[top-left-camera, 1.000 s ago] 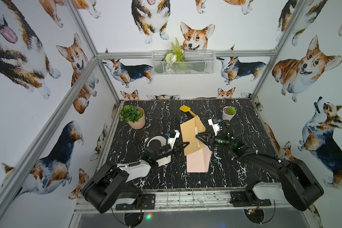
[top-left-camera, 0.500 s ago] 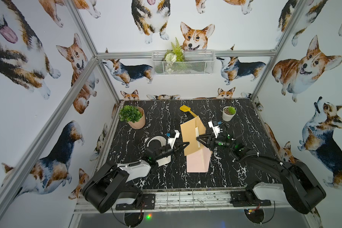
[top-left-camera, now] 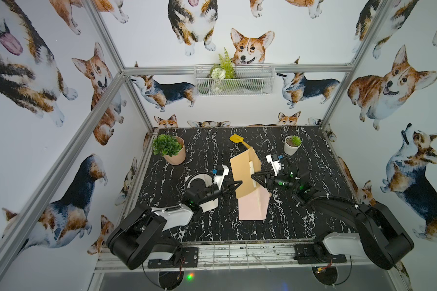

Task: Take the letter paper out of the envelope
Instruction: Take out the letter paper from the envelope.

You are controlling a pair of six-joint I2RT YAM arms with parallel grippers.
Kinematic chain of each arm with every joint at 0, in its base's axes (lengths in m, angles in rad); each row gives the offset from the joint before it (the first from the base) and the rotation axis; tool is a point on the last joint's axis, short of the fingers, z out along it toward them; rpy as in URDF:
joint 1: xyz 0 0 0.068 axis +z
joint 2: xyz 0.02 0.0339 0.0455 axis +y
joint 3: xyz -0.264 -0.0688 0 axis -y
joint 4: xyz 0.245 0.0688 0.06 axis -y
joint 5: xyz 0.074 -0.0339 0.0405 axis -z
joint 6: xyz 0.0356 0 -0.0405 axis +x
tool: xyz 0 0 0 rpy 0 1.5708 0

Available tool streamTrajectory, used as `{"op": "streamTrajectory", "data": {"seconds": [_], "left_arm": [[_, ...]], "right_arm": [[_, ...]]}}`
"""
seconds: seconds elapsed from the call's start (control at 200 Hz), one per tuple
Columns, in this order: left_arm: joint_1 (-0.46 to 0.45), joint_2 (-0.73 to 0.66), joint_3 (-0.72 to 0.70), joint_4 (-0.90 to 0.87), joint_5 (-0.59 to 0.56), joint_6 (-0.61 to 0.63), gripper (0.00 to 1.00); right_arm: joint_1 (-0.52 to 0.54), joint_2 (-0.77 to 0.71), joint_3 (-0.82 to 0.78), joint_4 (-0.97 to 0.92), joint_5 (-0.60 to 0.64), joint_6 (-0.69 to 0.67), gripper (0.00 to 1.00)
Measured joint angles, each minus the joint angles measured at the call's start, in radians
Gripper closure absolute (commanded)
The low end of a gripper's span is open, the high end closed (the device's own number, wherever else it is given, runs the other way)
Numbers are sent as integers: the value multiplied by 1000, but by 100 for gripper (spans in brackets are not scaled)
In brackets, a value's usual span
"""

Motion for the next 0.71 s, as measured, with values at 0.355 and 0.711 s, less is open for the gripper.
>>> {"op": "streamTrajectory", "data": {"seconds": [0.355, 0.711], "left_arm": [[0, 13, 3, 37, 17, -24, 100], [0, 10, 4, 38, 16, -21, 100]], "right_arm": [[-1, 29, -3, 63, -8, 48, 80], [-1, 0, -10, 61, -4, 47, 78]]}}
